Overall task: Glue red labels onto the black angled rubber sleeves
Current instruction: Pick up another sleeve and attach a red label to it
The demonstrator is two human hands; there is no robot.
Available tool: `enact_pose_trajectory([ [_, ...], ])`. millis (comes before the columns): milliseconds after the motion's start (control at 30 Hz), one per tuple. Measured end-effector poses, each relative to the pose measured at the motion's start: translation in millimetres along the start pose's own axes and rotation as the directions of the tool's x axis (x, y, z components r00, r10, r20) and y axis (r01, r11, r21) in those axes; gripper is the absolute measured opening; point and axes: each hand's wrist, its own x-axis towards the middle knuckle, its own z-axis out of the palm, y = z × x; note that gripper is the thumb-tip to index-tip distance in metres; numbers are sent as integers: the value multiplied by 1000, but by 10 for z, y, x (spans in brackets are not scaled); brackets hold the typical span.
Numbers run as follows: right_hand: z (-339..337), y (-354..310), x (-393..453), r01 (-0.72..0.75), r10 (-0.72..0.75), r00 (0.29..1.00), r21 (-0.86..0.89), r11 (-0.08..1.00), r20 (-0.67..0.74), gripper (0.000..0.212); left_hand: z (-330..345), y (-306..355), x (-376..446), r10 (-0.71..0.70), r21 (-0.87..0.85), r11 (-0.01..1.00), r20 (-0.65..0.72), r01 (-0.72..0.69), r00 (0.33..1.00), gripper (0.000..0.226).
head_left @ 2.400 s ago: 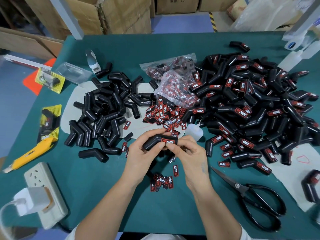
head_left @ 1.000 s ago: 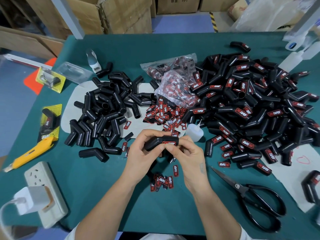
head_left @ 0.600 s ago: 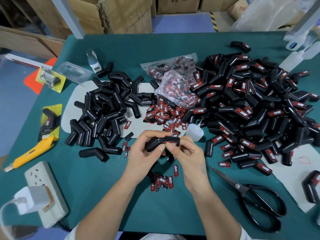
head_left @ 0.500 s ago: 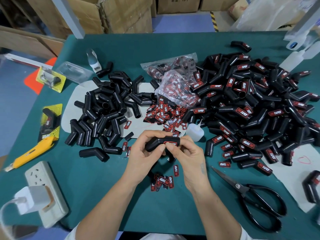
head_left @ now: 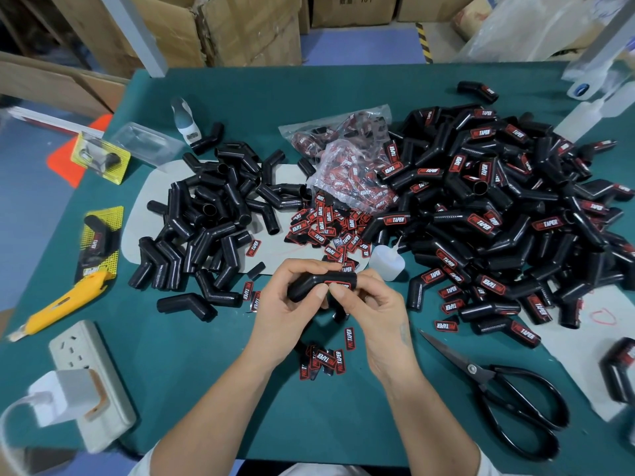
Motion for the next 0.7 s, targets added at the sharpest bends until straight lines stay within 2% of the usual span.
enact_pose_trajectory([
  [100,-32,-6,4,-25,25,1000,1,1000,9,19,-20,-19,6,-3,19,1000,-19,4,1000,17],
  [267,-42,-21,17,-42,42,999,-9,999,11,20,-29,-36,1,73,75,995,-20,-71,997,20],
  [500,-34,-11,21,-46,47,999,-58,997,11,28,-68,-29,25,204,312,928,38,-205,978,18],
  [700,-33,31,19,-56,55,998,-32,998,-14,39,-72,-16,43,232,372,898,51,-234,971,19],
])
